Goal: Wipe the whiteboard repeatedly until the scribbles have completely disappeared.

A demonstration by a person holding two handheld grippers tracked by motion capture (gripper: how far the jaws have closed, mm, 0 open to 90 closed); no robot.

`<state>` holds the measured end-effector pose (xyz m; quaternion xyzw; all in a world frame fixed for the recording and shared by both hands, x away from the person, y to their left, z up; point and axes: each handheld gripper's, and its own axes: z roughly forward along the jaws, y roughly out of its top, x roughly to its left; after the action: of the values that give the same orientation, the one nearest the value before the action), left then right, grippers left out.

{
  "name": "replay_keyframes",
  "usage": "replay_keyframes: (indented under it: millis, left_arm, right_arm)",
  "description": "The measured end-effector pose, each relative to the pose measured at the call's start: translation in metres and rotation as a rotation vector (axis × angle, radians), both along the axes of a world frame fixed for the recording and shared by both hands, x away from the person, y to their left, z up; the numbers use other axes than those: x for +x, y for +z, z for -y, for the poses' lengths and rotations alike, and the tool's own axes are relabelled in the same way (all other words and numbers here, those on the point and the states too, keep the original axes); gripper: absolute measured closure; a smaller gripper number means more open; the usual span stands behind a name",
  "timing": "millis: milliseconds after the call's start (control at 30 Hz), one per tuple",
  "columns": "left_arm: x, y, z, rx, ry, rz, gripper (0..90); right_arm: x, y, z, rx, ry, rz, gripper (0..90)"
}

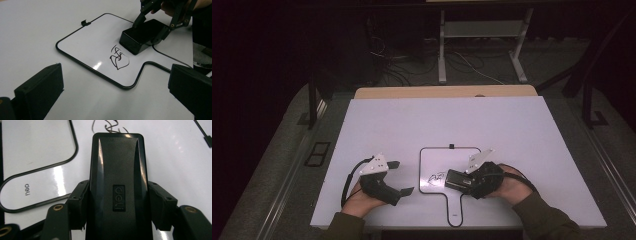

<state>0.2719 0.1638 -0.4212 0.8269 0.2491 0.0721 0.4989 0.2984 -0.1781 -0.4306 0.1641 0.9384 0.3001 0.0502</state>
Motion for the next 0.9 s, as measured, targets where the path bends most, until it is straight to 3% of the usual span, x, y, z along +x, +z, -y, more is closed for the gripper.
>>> replay_keyframes:
  millis: [233, 500, 633, 900]
  left_arm:
    - [0.000, -0.001, 0.001, -0.001, 0.000, -0.003, 0.0]
    - [0.000, -0.001, 0.001, 0.000, -0.002, -0.002, 0.0]
    - [0.000, -0.001, 0.000, -0.001, 0.000, -0.003, 0.0]
    - [0.000, 0.000, 0.001, -0.001, -0.001, -0.002, 0.0]
  right_arm:
    - [0.023, -0.001, 0.025, 0.008, -0.120, 0.004, 38.8]
    - [0.039, -0.002, 0.039, 0.024, -0.193, -0.004, 38.8]
    - [0.036, -0.002, 0.037, 0.013, -0.188, 0.001, 38.8]
    - [0.007, -0.001, 0.017, -0.001, -0.062, 0.004, 38.8]
